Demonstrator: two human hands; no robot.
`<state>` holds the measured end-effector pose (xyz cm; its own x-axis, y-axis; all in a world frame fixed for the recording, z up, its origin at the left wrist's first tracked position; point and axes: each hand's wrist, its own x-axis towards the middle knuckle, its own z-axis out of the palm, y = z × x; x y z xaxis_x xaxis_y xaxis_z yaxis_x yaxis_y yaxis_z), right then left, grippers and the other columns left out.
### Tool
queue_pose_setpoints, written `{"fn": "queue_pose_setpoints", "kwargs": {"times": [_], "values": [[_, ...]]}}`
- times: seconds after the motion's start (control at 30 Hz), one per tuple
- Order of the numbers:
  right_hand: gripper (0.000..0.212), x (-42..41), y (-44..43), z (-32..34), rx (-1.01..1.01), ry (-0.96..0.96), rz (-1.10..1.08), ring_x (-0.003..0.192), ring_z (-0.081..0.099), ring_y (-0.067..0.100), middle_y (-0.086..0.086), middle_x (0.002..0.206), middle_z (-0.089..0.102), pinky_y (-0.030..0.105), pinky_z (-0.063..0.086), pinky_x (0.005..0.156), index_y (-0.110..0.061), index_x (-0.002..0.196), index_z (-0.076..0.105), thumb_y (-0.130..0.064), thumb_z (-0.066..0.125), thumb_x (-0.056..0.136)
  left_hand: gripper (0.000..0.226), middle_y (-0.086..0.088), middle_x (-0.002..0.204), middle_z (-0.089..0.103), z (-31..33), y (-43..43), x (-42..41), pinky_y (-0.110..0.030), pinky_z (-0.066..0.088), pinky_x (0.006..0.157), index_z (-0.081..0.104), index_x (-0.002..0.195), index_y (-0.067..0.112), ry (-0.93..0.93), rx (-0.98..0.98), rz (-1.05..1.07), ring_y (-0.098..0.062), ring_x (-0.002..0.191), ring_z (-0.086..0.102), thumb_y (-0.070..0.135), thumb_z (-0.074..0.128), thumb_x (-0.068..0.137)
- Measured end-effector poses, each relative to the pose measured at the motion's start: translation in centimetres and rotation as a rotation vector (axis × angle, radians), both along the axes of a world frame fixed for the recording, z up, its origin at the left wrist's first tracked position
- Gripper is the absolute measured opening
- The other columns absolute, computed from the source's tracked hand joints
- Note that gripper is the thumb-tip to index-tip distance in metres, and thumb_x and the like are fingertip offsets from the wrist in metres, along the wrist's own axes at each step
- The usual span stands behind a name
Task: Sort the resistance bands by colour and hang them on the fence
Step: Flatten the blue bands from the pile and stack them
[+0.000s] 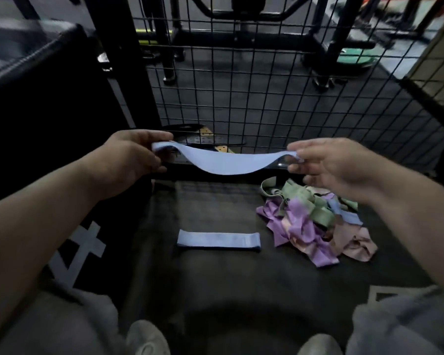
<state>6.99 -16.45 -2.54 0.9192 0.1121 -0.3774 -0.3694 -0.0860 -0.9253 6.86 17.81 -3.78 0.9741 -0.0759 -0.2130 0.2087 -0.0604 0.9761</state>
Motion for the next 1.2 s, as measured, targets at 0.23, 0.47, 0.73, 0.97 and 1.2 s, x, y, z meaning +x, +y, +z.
{"fn": "queue_pose_setpoints", "kwargs": {"times": [0.23, 0.47, 0.73, 0.97, 1.2], "values": [[0.005, -0.3, 1.6, -2.0, -0.258, -0.124, -0.058, 0.079, 0.066, 0.017, 0.007, 0.087, 0.069, 0.024, 0.053, 0.063, -0.011, 0.096, 0.069, -0.012, 0.064, 0.095, 0.025, -0.006, 0.077, 0.062, -1.2, -1.4, 1.1, -0.023, 0.047, 0.059, 0.071, 0.095, 0.007, -0.158, 0.43, 0.121, -0.014, 0.067, 0.056, 0.032, 0.066, 0.094], [0.019, 1.1, 1.4, -1.8, -0.073, -0.03, -0.092, 0.079, 0.071, 0.019, 0.011, 0.093, 0.072, 0.029, 0.06, 0.07, -0.006, 0.102, 0.067, -0.022, 0.057, 0.1, 0.058, -0.017, 0.072, 0.061, -2.9, -1.1, 2.7, -0.032, 0.045, 0.065, 0.07, 0.087, -0.008, 0.013, 0.573, 0.256, -0.026, 0.066, 0.058, 0.049, 0.061, 0.093], [0.018, 1.3, 0.3, -1.6, -0.042, -0.045, -0.049, 0.072, 0.071, 0.02, 0.01, 0.089, 0.073, 0.026, 0.058, 0.058, -0.007, 0.105, 0.067, -0.021, 0.056, 0.101, 0.048, -0.019, 0.078, 0.065, -2.9, -3.1, 2.8, -0.043, 0.06, 0.063, 0.067, 0.099, -0.003, 0.109, 0.343, 0.197, -0.024, 0.054, 0.064, 0.043, 0.058, 0.096], [0.021, 1.0, 2.5, -1.5, -0.421, -0.37, 0.212, 0.07, 0.058, 0.01, 0.009, 0.085, 0.064, 0.022, 0.052, 0.061, -0.011, 0.101, 0.068, -0.027, 0.053, 0.102, 0.035, 0.006, 0.124, 0.064, -3.4, -4.2, 3.0, -0.024, 0.046, 0.097, 0.062, 0.128, 0.019, -0.151, 0.824, -0.23, -0.007, 0.111, 0.059, 0.025, 0.067, 0.093], [0.005, 0.6, 6.2, -3.4, -0.805, -0.755, 0.418, 0.074, 0.055, -0.006, -0.017, 0.078, 0.06, 0.019, 0.038, 0.065, -0.031, 0.094, 0.066, -0.035, 0.062, 0.095, 0.042, -0.017, 0.12, 0.063, -4.6, -9.7, 0.7, -0.039, 0.05, 0.1, 0.052, 0.13, -0.003, -0.11, 0.095, -0.565, -0.02, 0.11, 0.062, 0.005, 0.066, 0.092]]}}
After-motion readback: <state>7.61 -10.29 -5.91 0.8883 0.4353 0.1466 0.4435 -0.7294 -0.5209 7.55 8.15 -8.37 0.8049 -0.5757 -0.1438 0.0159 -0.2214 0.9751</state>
